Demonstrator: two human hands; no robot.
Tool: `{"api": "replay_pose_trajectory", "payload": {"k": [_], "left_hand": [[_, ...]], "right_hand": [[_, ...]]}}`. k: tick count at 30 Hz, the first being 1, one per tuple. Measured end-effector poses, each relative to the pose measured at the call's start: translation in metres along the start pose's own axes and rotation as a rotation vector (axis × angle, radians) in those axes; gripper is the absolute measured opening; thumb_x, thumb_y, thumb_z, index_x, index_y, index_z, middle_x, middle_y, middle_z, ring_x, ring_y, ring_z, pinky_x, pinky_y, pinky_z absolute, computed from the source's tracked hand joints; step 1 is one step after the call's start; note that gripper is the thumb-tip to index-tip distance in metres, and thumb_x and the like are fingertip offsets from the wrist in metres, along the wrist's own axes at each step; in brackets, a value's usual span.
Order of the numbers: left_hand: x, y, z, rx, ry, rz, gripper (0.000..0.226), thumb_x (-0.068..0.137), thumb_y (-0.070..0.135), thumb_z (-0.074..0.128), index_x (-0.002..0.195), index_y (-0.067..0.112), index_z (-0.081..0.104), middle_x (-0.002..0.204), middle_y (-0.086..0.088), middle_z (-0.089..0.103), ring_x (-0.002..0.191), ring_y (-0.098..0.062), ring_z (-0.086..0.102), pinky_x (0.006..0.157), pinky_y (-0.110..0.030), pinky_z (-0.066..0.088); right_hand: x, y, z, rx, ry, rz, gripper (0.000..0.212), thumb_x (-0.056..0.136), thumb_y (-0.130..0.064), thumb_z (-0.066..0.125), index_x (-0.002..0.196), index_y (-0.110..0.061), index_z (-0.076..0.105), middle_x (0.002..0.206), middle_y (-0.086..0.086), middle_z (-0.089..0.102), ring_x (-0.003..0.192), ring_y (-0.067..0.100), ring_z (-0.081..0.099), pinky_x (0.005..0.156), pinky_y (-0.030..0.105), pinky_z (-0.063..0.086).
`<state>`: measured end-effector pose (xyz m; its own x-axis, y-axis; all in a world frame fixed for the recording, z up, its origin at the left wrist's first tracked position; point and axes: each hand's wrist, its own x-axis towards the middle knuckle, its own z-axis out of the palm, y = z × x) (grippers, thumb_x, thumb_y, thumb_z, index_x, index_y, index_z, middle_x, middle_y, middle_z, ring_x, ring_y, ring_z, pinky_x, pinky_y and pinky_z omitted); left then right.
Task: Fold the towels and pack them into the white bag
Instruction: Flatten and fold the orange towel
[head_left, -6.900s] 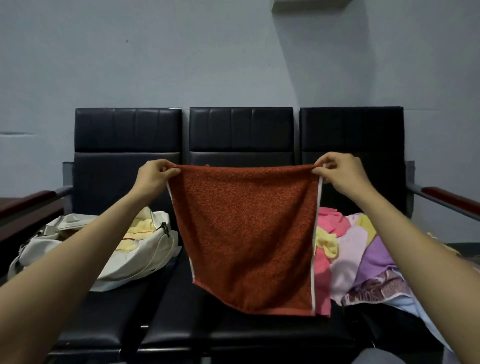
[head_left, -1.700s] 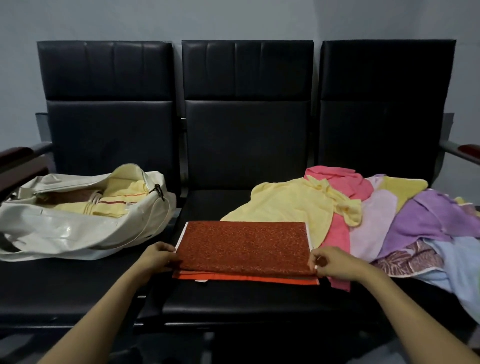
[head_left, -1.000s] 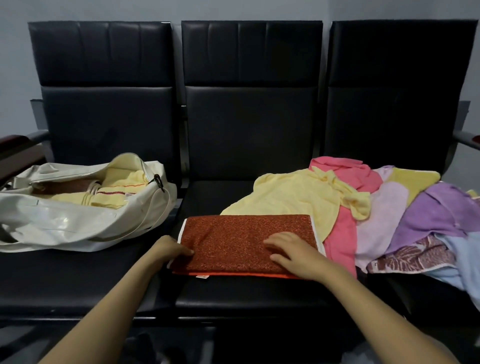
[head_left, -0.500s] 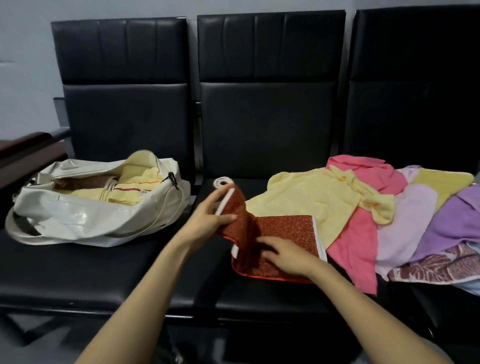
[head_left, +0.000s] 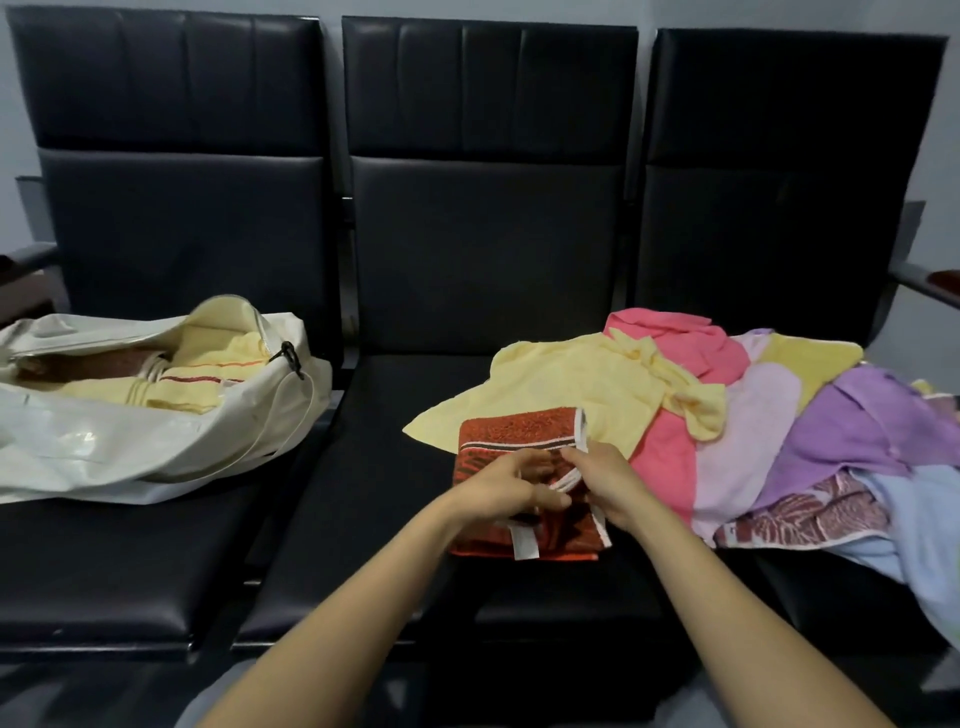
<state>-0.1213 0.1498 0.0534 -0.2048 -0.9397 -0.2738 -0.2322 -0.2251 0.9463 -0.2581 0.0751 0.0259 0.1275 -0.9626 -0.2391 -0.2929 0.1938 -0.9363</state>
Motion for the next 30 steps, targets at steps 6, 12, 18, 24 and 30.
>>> {"api": "replay_pose_trajectory", "payload": {"k": [6,12,18,24,30], "left_hand": [[0.011,-0.019,-0.037,0.058,0.389,-0.081,0.014,0.086,0.005,0.066,0.097,0.012,0.065,0.102,-0.011,0.067,0.085,-0.018,0.063,0.086,-0.035,0.055],[0.011,-0.032,-0.058,0.219,0.552,-0.228,0.025,0.088,0.021,0.067,0.106,0.009,0.054,0.106,-0.005,0.064,0.095,-0.021,0.063,0.078,-0.032,0.051],[0.013,-0.025,-0.056,-0.257,0.337,-0.278,0.044,0.073,0.021,0.083,0.108,0.004,0.063,0.097,-0.012,0.074,0.089,-0.027,0.071,0.085,-0.04,0.057],[0.002,-0.002,-0.042,-0.408,0.129,-0.167,0.028,0.088,0.012,0.061,0.115,0.004,0.059,0.106,-0.017,0.07,0.094,-0.03,0.068,0.077,-0.036,0.055],[-0.026,0.02,-0.053,-0.506,0.066,-0.02,0.031,0.083,0.015,0.063,0.114,0.008,0.059,0.101,-0.013,0.07,0.088,-0.024,0.067,0.084,-0.037,0.053]], "right_hand": [[-0.006,0.0,-0.007,-0.642,0.12,-0.237,0.012,0.095,-0.022,0.058,0.096,-0.01,0.06,0.077,0.0,0.056,0.064,0.014,0.048,0.051,0.026,0.029],[-0.009,0.001,-0.003,-0.735,0.145,-0.183,0.015,0.1,-0.026,0.05,0.106,-0.012,0.047,0.073,-0.005,0.048,0.07,0.019,0.049,0.046,0.023,0.024],[-0.012,0.004,0.001,-0.79,0.148,-0.168,0.028,0.101,-0.024,0.047,0.123,-0.007,0.044,0.072,-0.001,0.049,0.067,0.02,0.05,0.047,0.028,0.028],[-0.011,0.002,0.009,-0.758,0.155,-0.161,0.03,0.102,-0.015,0.035,0.129,-0.003,0.039,0.106,0.018,0.062,0.08,0.029,0.054,0.064,0.032,0.036],[-0.013,-0.013,0.009,-0.149,0.002,-0.033,0.073,0.091,-0.07,0.034,0.126,-0.008,0.048,0.117,0.005,0.06,0.106,0.022,0.057,0.084,0.032,0.044]]}}
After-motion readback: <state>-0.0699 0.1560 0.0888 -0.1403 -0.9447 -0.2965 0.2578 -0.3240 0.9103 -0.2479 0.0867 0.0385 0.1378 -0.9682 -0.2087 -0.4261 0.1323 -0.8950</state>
